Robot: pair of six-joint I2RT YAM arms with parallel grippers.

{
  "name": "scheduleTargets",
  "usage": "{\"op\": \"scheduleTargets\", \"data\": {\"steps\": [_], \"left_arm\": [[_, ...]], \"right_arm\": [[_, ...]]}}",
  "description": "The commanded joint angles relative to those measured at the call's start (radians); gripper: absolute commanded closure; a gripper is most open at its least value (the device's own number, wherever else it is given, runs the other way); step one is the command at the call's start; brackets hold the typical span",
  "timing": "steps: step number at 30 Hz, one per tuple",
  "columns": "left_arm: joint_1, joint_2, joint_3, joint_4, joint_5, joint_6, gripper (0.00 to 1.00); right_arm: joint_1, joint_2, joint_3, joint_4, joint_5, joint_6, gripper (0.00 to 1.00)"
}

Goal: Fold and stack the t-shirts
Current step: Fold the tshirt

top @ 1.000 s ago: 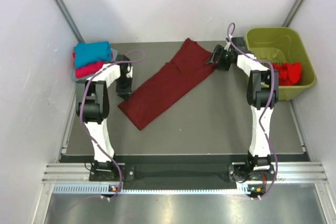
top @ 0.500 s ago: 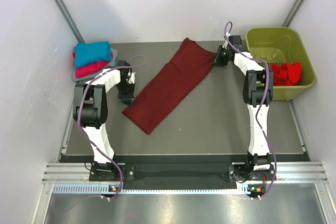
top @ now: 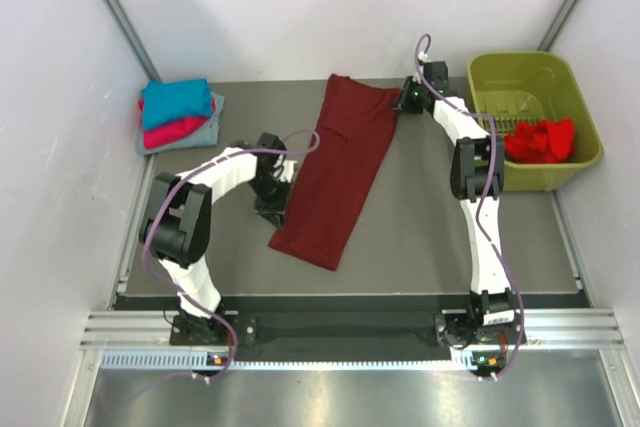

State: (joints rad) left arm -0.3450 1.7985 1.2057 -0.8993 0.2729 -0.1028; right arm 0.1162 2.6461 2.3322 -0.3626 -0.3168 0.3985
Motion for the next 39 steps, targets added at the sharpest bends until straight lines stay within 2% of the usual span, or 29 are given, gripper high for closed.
{"op": "scheduleTargets", "data": {"steps": [1,5,19,21,22,23,25,26,27,30,34,39], "left_arm": [[-0.066,-0.041,-0.021,-0.033,0.048,-0.006,1.0],[-0.123,-0.042,-0.037,-0.029,0.054,-0.017,1.0],[-0.238,-0.016,-0.023,-0.018,0.048,-0.026,1.0],[-0.241,-0.01,-0.006,-0.021,0.028,-0.028,1.0],[-0.241,-0.01,0.003,-0.024,0.011,-0.029,1.0],[-0.239,-0.013,0.023,-0.029,-0.01,-0.026,0.93],[-0.239,-0.036,0.044,-0.032,-0.081,-0.02,0.73],[-0.238,-0.047,0.054,-0.035,-0.099,-0.018,0.61],[-0.238,-0.068,0.073,-0.035,-0.133,-0.017,0.49],[-0.235,-0.099,0.103,-0.032,-0.165,0.011,0.45],[-0.22,-0.12,0.127,-0.038,-0.16,0.023,0.4],[-0.178,-0.117,0.081,-0.035,-0.11,-0.001,0.4]], "right_arm": [[0.008,0.032,0.09,0.083,0.025,0.019,0.89],[0.02,0.072,0.13,0.122,0.027,0.037,0.94],[0.031,0.146,0.207,0.225,0.001,0.115,0.94],[0.03,0.137,0.204,0.214,-0.013,0.106,0.82],[0.03,0.103,0.172,0.193,-0.015,0.102,0.71],[0.022,0.077,0.141,0.192,-0.042,0.103,0.56],[0.011,-0.013,0.042,0.16,-0.065,0.099,0.43],[-0.003,-0.05,0.004,0.146,-0.074,0.097,0.33],[-0.009,-0.09,-0.038,0.134,-0.079,0.089,0.3],[-0.032,-0.26,-0.236,0.088,-0.119,0.083,0.27],[-0.036,-0.493,-0.55,-0.013,-0.197,0.08,0.27],[0.016,-0.661,-0.859,-0.085,-0.304,0.074,0.29]]}}
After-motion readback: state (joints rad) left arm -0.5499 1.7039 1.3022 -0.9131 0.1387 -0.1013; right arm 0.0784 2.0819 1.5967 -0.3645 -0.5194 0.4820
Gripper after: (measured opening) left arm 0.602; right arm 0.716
